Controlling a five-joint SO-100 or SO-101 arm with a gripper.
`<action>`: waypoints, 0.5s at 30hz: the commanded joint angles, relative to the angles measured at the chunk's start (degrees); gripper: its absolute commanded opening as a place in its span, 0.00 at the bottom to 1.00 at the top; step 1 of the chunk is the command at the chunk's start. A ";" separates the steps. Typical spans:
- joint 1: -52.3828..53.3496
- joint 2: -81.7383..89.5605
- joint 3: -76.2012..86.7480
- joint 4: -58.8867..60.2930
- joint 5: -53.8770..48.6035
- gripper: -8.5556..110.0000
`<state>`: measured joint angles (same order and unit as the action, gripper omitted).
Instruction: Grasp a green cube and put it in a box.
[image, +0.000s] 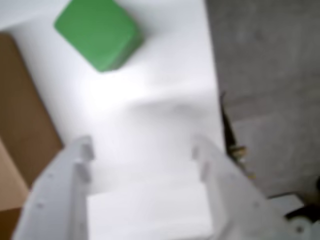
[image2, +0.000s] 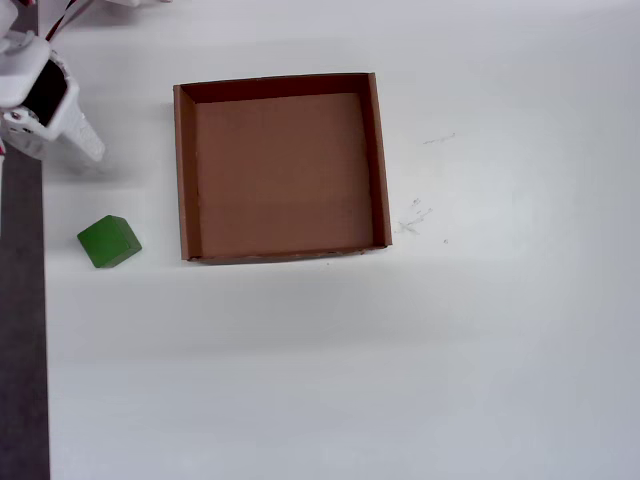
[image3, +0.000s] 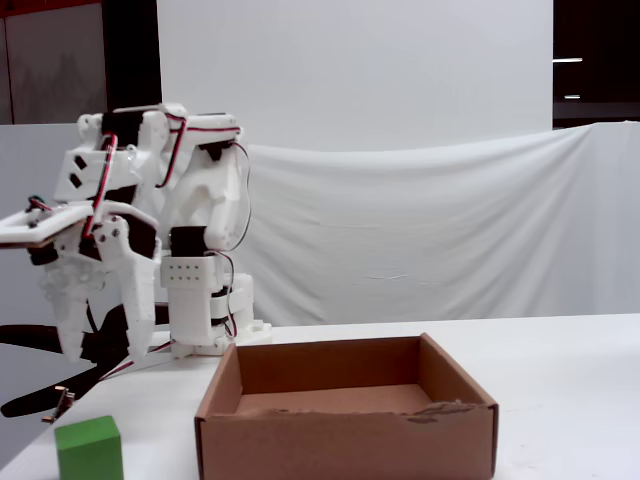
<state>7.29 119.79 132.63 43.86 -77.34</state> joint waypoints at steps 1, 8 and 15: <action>-2.02 -5.71 -7.65 -2.11 -6.42 0.29; -6.77 -17.14 -13.97 -7.03 -18.28 0.29; -5.36 -20.21 -14.15 -9.32 -28.21 0.29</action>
<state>1.41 99.23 121.90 35.60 -102.30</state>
